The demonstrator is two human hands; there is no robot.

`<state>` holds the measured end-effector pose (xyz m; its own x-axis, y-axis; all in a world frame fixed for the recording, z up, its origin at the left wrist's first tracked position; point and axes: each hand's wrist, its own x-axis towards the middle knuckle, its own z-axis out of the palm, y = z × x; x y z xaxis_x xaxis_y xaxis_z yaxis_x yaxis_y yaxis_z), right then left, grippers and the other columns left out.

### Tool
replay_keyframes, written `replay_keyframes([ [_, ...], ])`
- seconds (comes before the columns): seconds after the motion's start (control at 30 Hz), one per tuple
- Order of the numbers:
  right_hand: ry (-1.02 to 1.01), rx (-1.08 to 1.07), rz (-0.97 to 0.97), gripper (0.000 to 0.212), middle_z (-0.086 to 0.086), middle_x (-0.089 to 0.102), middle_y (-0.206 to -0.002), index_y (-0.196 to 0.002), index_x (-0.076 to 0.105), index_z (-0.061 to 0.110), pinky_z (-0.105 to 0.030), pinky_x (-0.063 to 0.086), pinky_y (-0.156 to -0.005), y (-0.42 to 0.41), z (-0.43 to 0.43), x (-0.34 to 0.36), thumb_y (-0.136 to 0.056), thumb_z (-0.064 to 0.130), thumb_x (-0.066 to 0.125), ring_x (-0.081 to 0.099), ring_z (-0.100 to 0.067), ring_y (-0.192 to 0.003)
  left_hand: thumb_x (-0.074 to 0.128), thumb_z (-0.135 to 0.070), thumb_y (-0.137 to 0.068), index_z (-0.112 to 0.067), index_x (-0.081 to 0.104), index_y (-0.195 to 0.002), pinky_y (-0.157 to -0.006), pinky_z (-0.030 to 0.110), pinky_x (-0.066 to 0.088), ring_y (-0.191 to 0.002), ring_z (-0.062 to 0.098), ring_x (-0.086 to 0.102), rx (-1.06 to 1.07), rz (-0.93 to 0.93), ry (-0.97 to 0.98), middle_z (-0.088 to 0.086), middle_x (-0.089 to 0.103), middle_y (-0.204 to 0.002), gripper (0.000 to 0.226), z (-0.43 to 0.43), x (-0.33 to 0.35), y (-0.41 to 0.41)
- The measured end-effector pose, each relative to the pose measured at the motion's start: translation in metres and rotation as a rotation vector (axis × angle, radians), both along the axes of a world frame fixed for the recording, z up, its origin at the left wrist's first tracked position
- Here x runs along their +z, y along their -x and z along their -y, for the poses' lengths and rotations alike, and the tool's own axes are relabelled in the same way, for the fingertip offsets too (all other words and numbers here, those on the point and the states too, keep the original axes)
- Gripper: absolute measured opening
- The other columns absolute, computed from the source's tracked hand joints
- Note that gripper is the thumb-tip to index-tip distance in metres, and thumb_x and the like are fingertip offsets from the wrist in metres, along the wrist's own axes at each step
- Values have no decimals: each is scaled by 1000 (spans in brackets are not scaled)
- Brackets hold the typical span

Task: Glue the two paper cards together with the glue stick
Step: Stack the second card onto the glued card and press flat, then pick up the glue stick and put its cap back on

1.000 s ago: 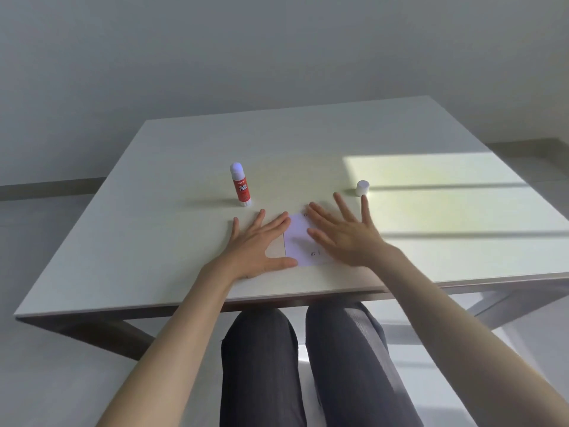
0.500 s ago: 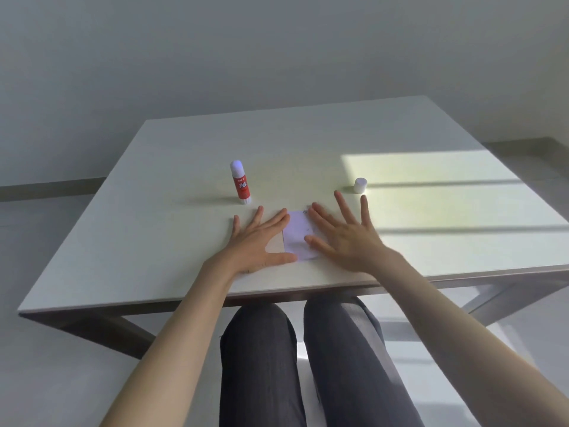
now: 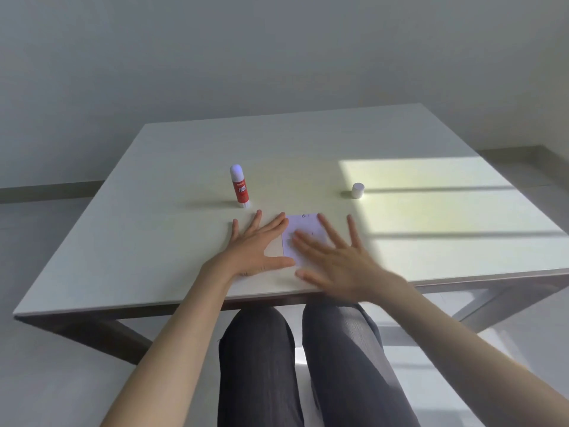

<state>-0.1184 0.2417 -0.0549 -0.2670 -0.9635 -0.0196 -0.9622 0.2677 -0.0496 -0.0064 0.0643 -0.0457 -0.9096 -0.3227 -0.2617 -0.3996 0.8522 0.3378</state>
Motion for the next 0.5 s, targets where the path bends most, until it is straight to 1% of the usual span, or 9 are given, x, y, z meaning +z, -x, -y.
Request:
replay_keyframes([
  [0.07, 5, 56, 31, 79, 23, -2, -158, -149, -1, 39, -52, -29, -109, -7, 1, -6, -78, 73, -4, -25, -14, -143, 49, -64, -81, -36, -1, -150, -113, 55, -17, -145, 14, -22, -4, 9, -2, -26, -10, -157, 90, 0, 1, 1],
  [0.2, -14, -112, 20, 82, 23, -6, -158, -149, -8, 39, -55, -19, -112, 29, 5, -1, -74, 72, -10, -17, -21, -147, 48, -63, -82, -33, -3, -150, -113, 56, -17, -145, 15, -23, -6, 9, 17, -24, -11, -157, 90, 1, -1, 0],
  [0.3, 8, -107, 31, 78, 22, -6, -159, -149, -8, 38, -56, -15, -114, 35, 6, -5, -78, 70, -9, -14, -20, -148, 50, -57, -85, -33, 7, -150, -114, 51, -16, -146, 10, -13, -2, -101, -29, -24, 0, -158, 81, 1, -5, -5],
  [0.33, 18, -100, 34, 74, 22, -6, -159, -148, -8, 39, -56, -15, -114, 34, 5, -8, -81, 69, -6, -15, -20, -148, 52, -51, -87, -33, 16, -149, -116, 46, -12, -146, 5, -3, 36, -206, -118, -25, 11, -156, 74, 2, -6, -8],
  [0.37, 27, -96, 37, 71, 22, -7, -159, -148, -9, 40, -56, -16, -115, 34, 4, -10, -83, 68, -4, -16, -20, -148, 56, -44, -88, -33, 29, -146, -119, 38, -3, -143, -1, 12, 111, -354, -226, -26, 25, -150, 65, 2, -6, -10],
  [0.4, 36, -98, 40, 70, 22, -8, -159, -147, -12, 41, -56, -15, -115, 34, 3, -11, -84, 68, -3, -17, -20, -147, 59, -38, -87, -31, 46, -137, -117, 28, 13, -135, -6, 31, 228, -534, -317, -26, 42, -140, 52, 4, -5, -13],
  [0.43, 50, -101, 47, 69, 21, -10, -158, -146, -14, 41, -55, -14, -116, 34, 3, -11, -84, 68, -3, -18, -19, -147, 63, -34, -86, -30, 61, -123, -109, 17, 30, -122, -7, 48, 383, -723, -363, -25, 56, -125, 37, 6, -3, -14],
  [0.47, 71, -106, 58, 68, 21, -12, -158, -146, -17, 42, -55, -12, -117, 34, 2, -10, -84, 69, -4, -18, -19, -147, 65, -31, -85, -29, 69, -107, -95, 12, 42, -108, -3, 60, 550, -891, -358, -23, 66, -109, 23, 9, -2, -14],
  [0.5, 98, -113, 75, 69, 20, -13, -158, -145, -19, 43, -54, -10, -118, 34, 1, -9, -83, 69, -4, -18, -18, -147, 67, -29, -83, -29, 71, -96, -85, 9, 47, -97, 2, 65, 694, -1015, -326, -20, 69, -97, 13, 14, -1, -13],
])
